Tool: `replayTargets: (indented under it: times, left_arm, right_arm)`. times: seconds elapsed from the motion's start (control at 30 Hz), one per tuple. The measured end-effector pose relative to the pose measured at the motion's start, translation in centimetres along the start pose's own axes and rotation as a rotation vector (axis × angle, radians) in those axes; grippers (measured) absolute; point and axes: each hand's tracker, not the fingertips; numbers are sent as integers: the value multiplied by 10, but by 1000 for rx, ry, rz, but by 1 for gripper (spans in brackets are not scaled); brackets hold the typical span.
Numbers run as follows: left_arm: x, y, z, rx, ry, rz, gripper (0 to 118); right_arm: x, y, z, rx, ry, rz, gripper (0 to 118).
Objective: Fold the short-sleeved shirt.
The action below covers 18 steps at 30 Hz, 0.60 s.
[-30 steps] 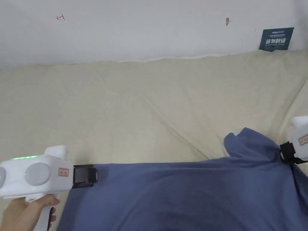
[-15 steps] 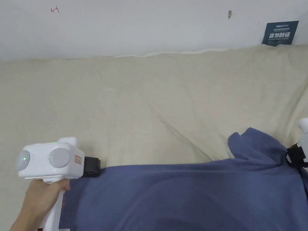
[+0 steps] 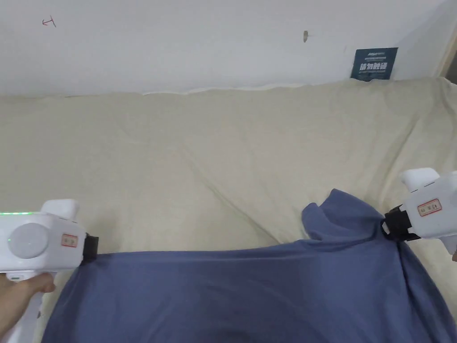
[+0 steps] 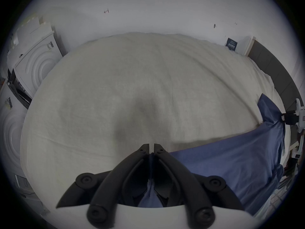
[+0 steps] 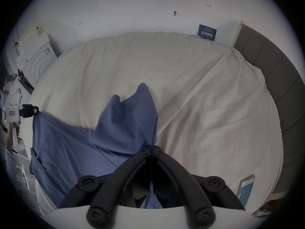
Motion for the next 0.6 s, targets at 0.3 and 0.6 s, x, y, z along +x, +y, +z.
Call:
replayTargets:
  times: [0.3, 0.6]
  left_arm:
    - [-12, -24, 74, 82, -21, 5, 5]
    - [-24, -101, 167, 157, -44, -4, 5]
  right_arm:
    - [8, -27, 71, 89, 50, 4, 1]
    - [11, -107, 156, 152, 90, 24, 1]
